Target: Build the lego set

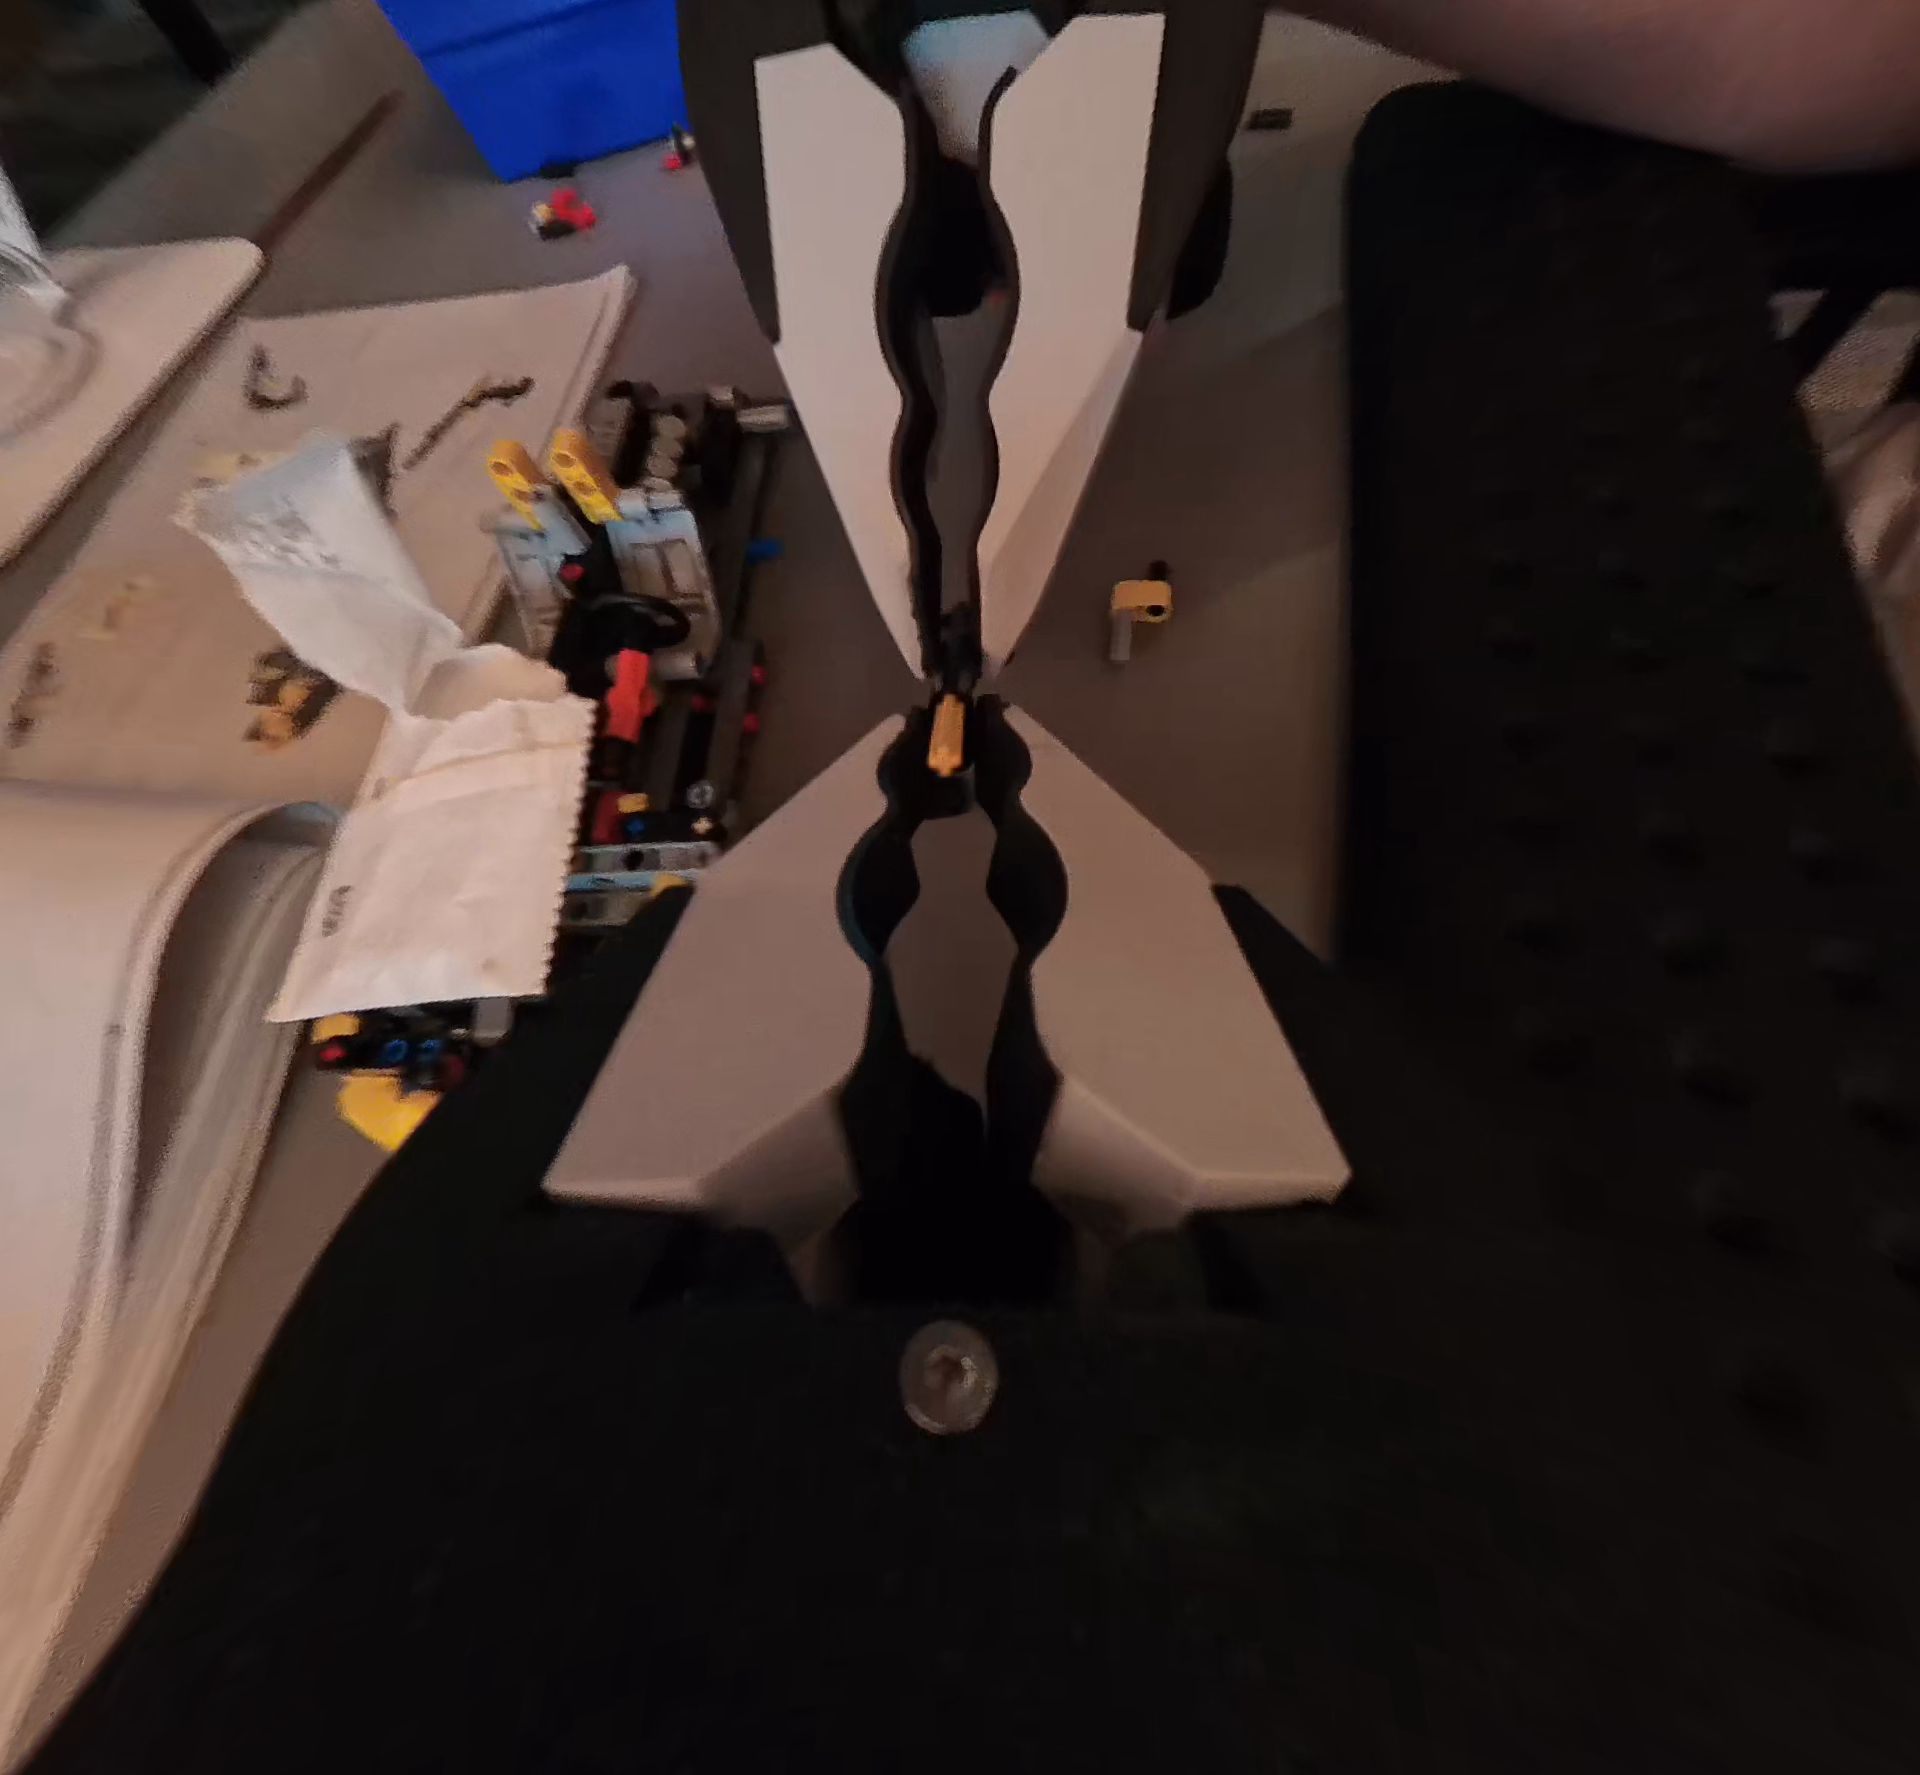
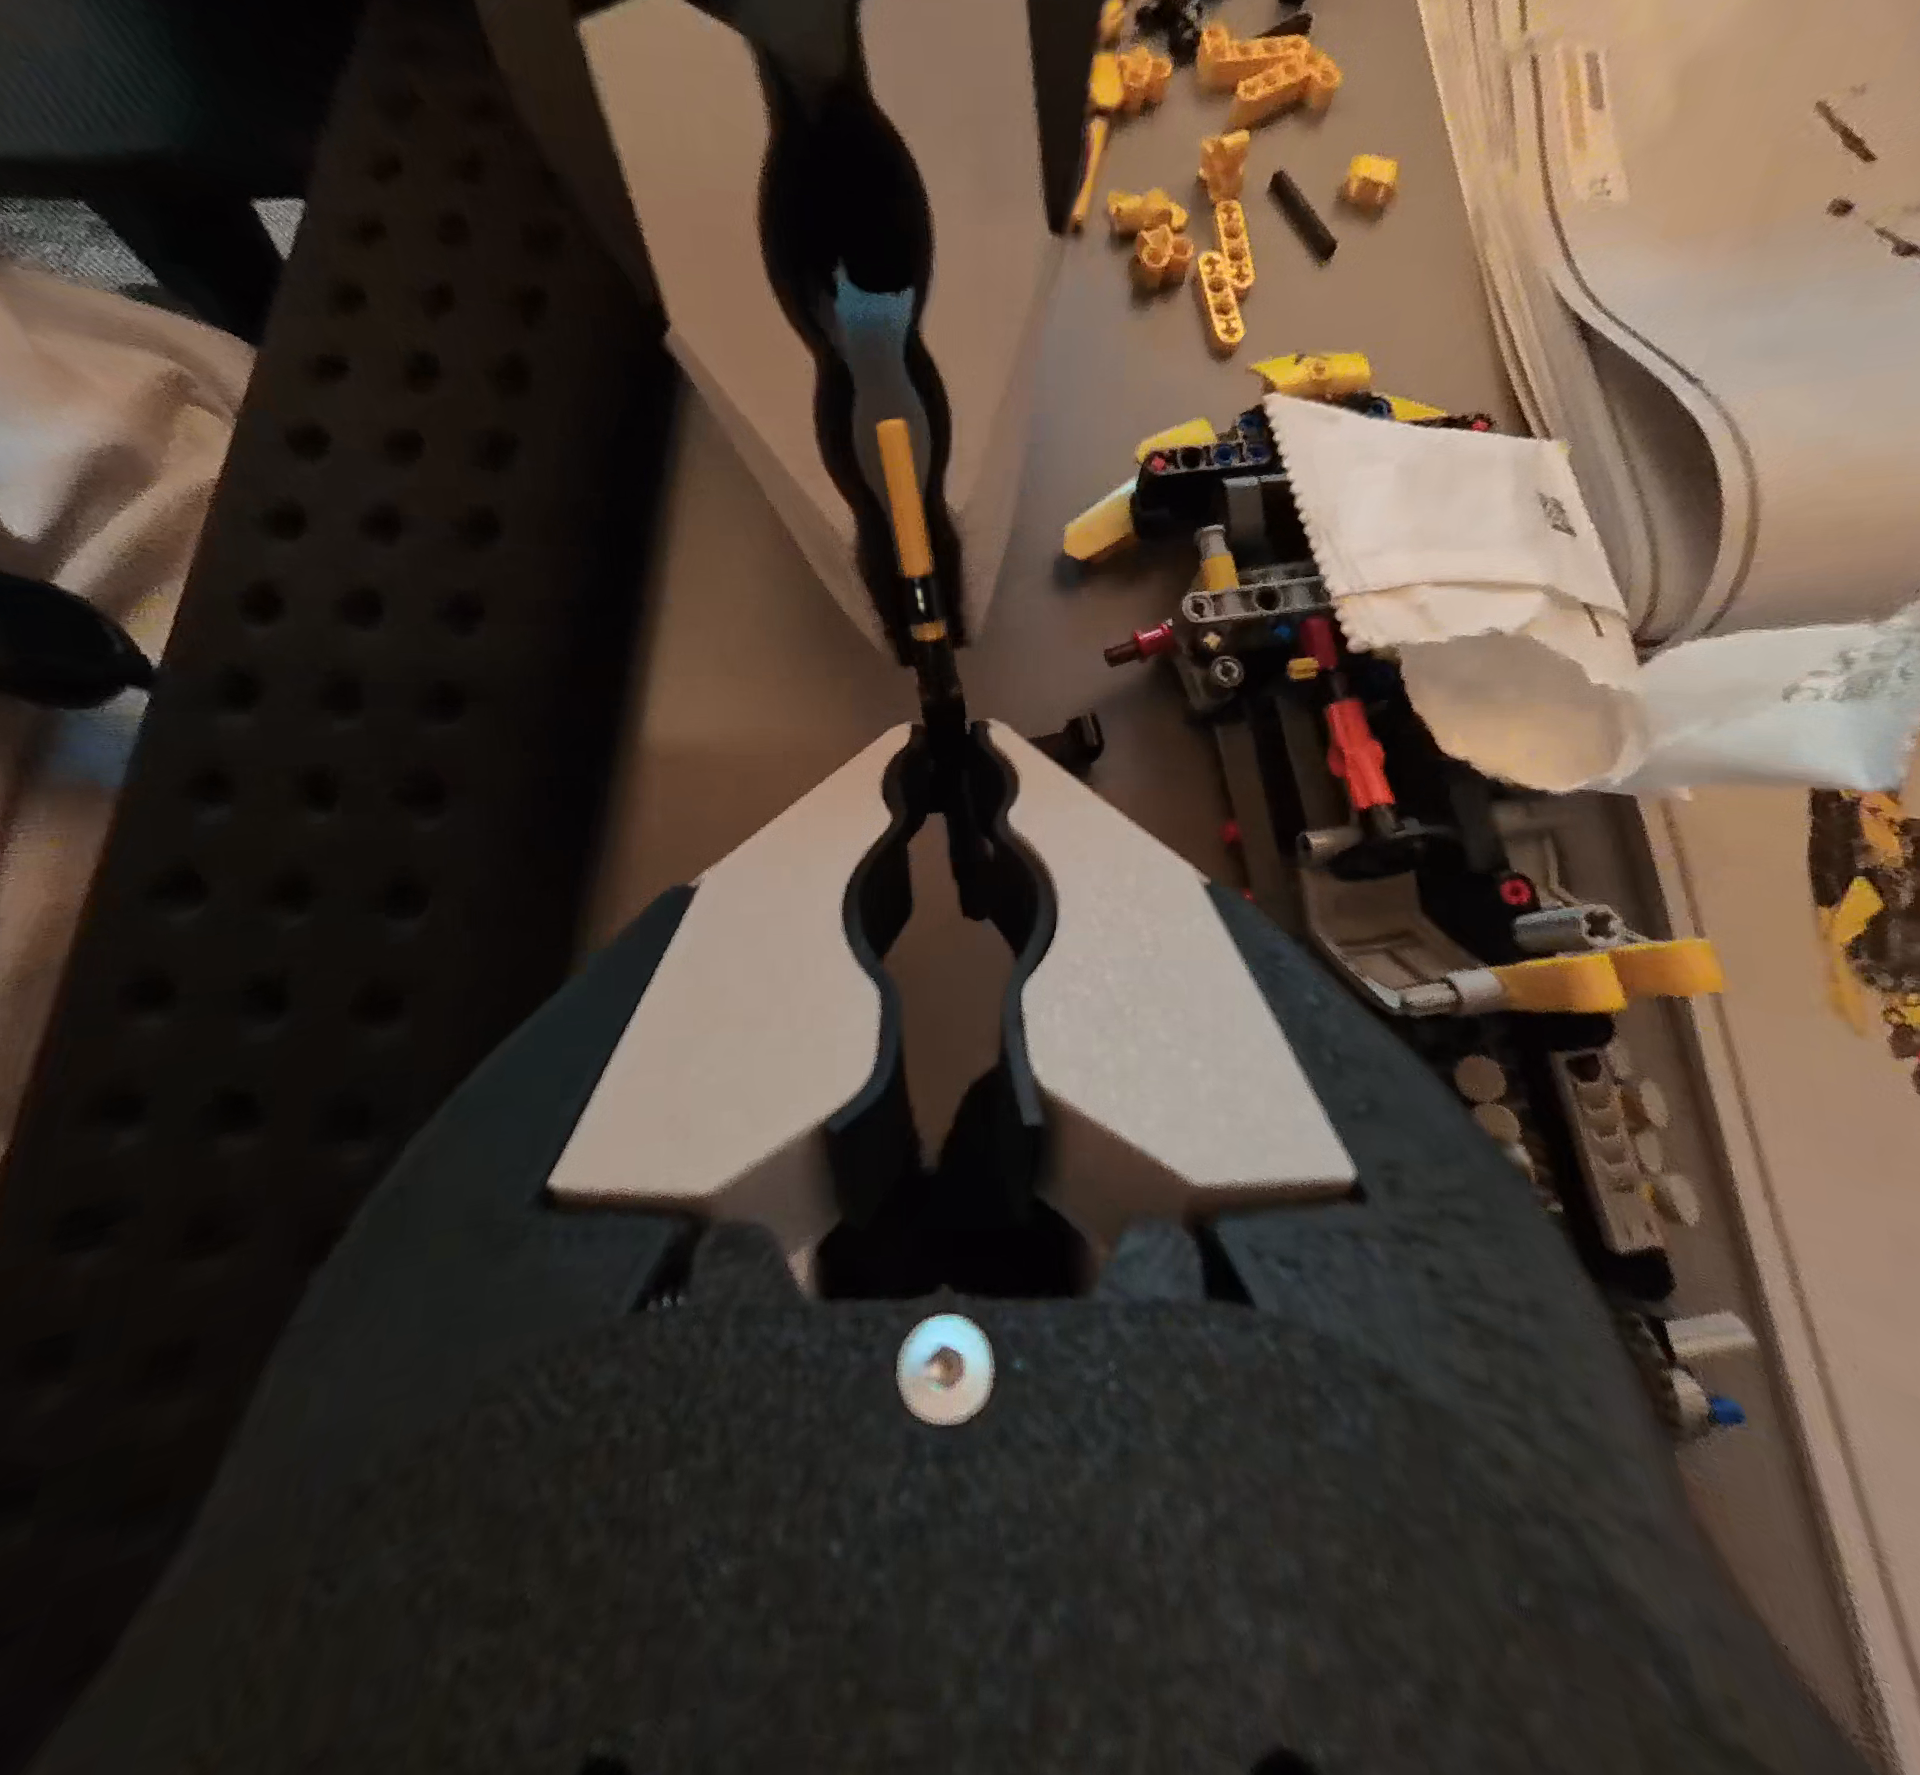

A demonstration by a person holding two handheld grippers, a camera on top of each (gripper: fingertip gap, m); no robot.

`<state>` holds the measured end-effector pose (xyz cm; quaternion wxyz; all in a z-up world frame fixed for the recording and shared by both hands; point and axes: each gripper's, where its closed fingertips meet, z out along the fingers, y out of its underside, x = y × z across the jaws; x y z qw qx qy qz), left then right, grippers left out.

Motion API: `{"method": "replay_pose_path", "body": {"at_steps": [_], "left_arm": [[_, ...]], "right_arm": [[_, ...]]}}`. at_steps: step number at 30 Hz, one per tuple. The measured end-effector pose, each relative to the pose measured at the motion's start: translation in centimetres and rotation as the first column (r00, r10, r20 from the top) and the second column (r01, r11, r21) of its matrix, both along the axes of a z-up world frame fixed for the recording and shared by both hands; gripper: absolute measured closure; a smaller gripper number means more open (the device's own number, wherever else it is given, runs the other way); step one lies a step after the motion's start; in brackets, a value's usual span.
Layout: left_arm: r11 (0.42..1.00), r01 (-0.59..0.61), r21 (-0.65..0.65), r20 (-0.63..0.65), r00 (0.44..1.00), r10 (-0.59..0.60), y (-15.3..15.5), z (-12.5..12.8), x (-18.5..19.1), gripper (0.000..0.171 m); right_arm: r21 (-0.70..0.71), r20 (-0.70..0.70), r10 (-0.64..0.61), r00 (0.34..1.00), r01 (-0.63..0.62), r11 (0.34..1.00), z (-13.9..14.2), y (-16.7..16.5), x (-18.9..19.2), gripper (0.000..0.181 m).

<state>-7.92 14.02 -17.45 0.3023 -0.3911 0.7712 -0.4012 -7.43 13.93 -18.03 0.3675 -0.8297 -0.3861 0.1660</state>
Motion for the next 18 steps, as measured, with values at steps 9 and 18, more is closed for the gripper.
{"method": "replay_pose_path", "body": {"at_steps": [9, 18], "left_arm": [[0.841, -0.334, 0.426, 0.404, 0.902, 0.153, 3.7, 3.9, 1.7, 0.168], [0.698, -0.437, 0.567, 0.510, 0.852, 0.119, 3.0, 4.8, 2.0, 0.167]], "right_arm": [[0.015, -0.454, -0.460, 0.763, 0.523, 0.852, 6.0, 2.9, 3.6, 0.100], [0.135, -0.476, -0.483, 0.735, 0.604, 0.785, 5.2, 3.9, 1.6, 0.082]]}}
